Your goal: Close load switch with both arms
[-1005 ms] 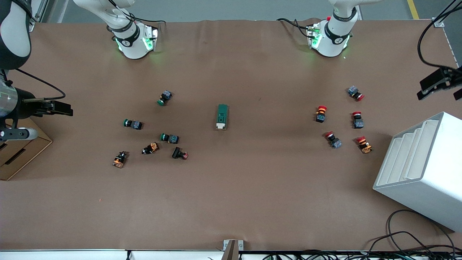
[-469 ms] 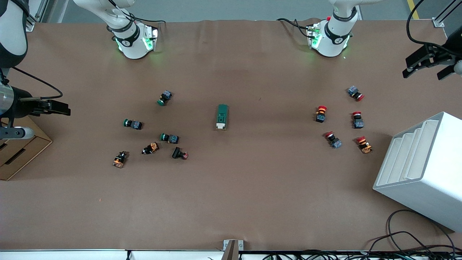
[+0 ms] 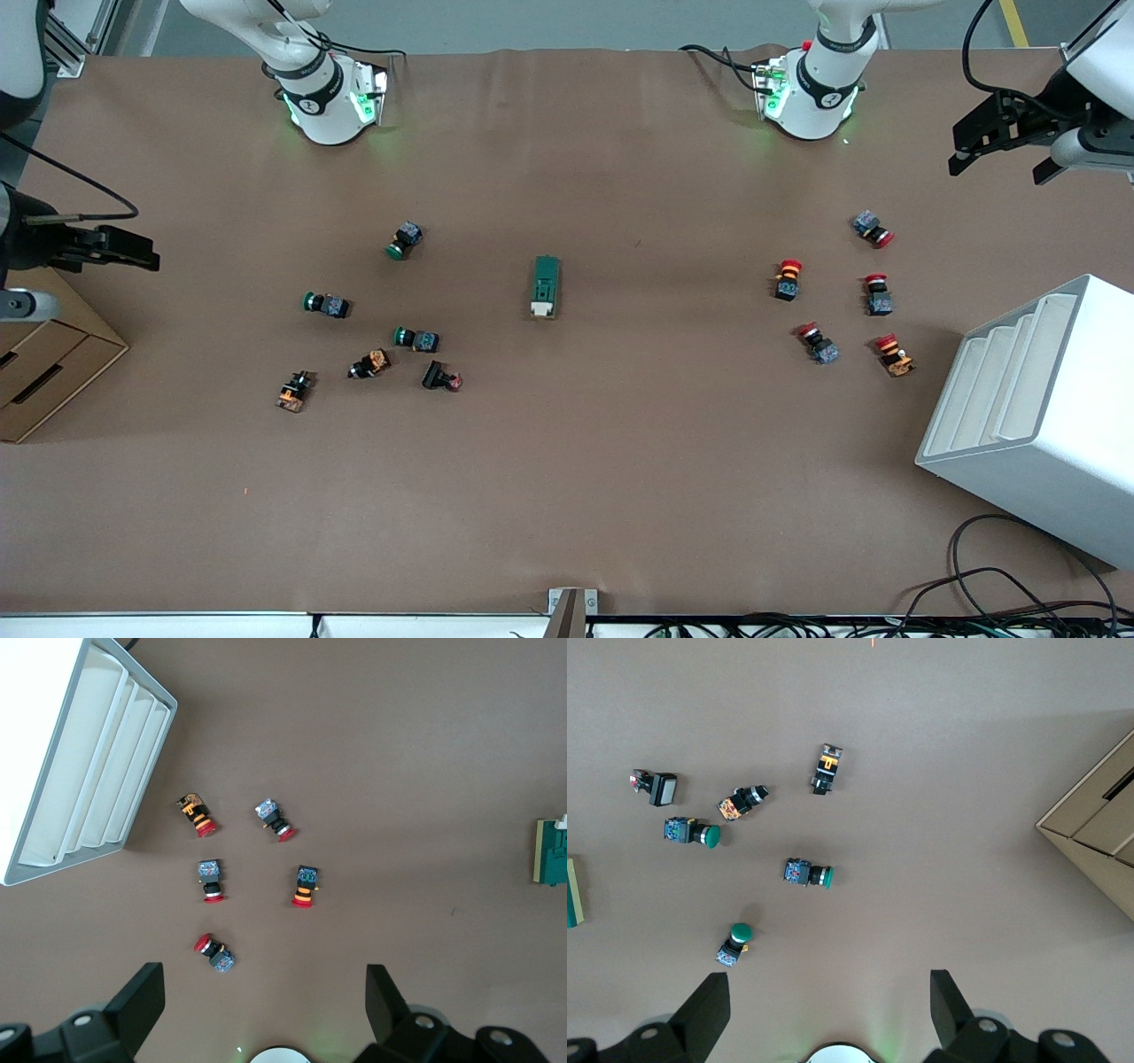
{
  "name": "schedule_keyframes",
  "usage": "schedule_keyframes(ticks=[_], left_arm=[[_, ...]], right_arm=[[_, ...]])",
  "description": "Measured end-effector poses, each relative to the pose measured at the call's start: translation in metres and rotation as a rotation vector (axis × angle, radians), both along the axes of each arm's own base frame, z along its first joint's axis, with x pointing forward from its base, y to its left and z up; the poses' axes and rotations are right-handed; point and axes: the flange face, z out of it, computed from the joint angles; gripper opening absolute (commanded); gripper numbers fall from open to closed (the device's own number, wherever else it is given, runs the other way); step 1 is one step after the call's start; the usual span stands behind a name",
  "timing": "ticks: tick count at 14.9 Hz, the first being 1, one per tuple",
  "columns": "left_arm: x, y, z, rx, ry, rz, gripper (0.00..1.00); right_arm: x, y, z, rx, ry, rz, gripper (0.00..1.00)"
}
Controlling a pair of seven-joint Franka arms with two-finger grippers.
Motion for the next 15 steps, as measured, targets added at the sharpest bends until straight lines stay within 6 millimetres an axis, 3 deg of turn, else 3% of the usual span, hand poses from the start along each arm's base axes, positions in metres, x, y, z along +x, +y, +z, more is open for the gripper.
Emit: schedule_keyframes(ticks=[3, 9, 15], left_arm=[[0.0, 0.001, 0.0, 0.0, 0.0, 0.001, 1.0], [0.001, 0.001, -0.002, 0.0, 0.004, 0.001, 1.0], [0.002, 0.005, -0.002, -0.001, 0.004, 0.009, 1.0]], right_arm=[[-0.008, -0.004, 0.014, 0.0, -0.023, -0.007, 1.0], [-0.017, -0.015, 0.019, 0.001, -0.024, -0.027, 1.0], [-0.053, 0.002, 0.043, -0.021, -0.055, 0.01, 1.0]])
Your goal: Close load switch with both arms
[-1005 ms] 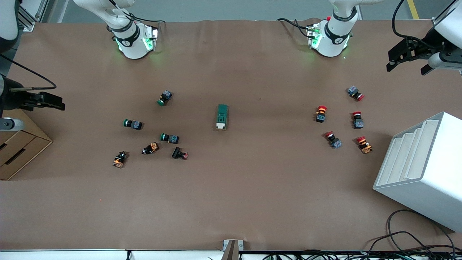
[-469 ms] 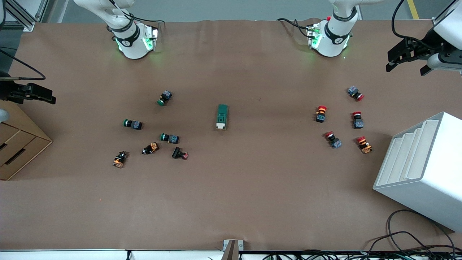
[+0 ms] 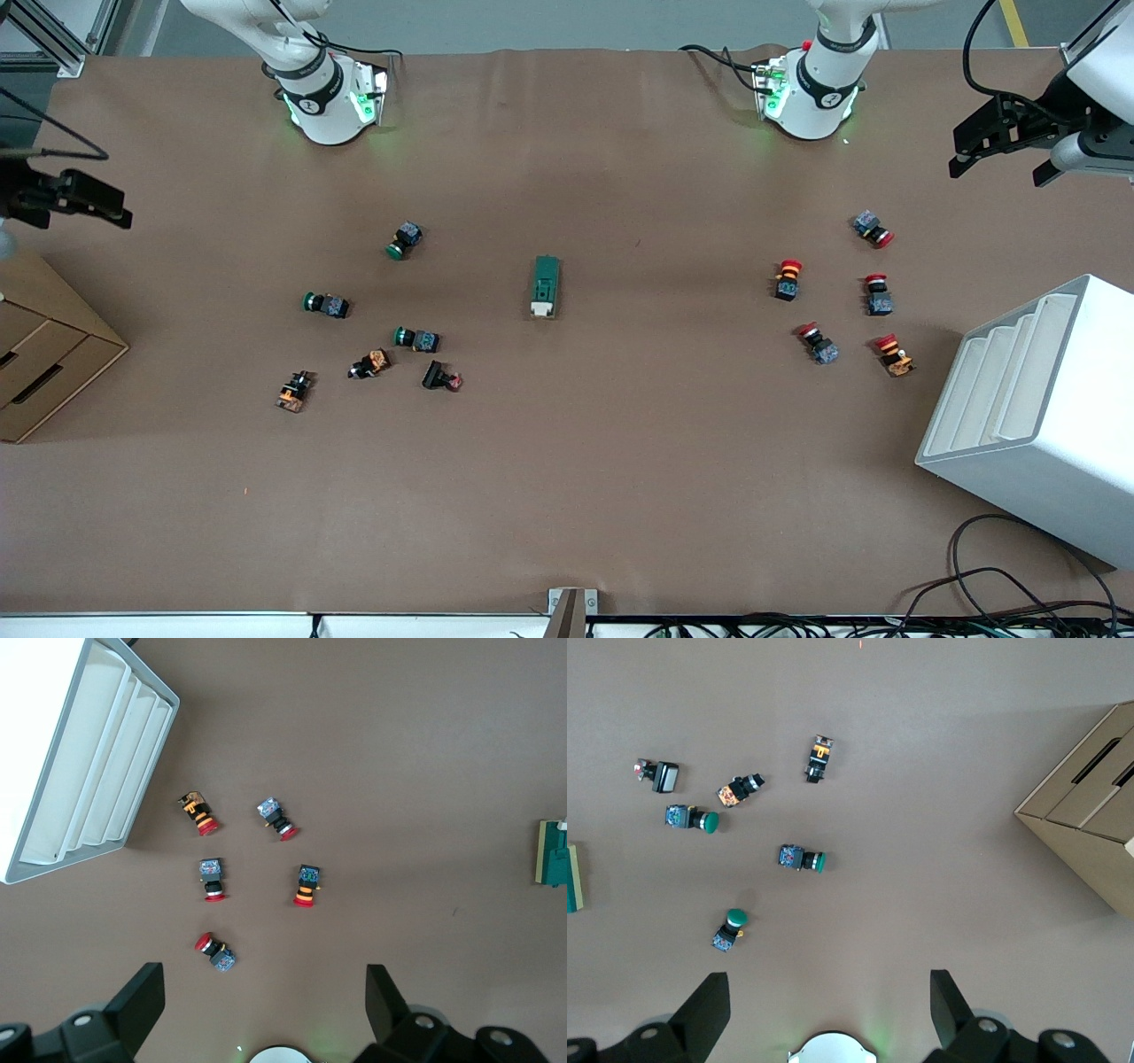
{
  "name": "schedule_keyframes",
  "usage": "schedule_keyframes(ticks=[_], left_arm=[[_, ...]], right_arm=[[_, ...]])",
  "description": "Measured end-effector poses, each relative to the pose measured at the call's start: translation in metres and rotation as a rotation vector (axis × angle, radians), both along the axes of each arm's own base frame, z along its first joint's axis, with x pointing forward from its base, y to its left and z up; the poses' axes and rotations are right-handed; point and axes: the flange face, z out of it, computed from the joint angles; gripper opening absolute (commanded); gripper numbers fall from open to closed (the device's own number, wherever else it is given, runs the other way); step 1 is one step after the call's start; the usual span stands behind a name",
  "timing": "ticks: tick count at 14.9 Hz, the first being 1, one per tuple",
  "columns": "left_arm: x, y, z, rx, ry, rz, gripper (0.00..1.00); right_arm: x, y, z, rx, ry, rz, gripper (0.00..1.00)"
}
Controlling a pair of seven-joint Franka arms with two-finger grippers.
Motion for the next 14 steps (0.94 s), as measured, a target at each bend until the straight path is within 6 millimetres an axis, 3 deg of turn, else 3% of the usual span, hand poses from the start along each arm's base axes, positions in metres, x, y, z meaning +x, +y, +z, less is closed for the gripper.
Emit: schedule_keyframes(ticks=[6, 14], left_arm=[[0.0, 0.002, 0.002, -0.001, -0.004, 0.002, 1.0], [0.01, 0.005, 0.002, -0.005, -0.008, 0.007, 1.0]], right_arm=[[-0.045, 0.003, 0.01, -0.004, -0.062, 0.007, 1.0], [-0.046, -0.002, 0.012, 0.035, -0.082, -0.013, 1.0]])
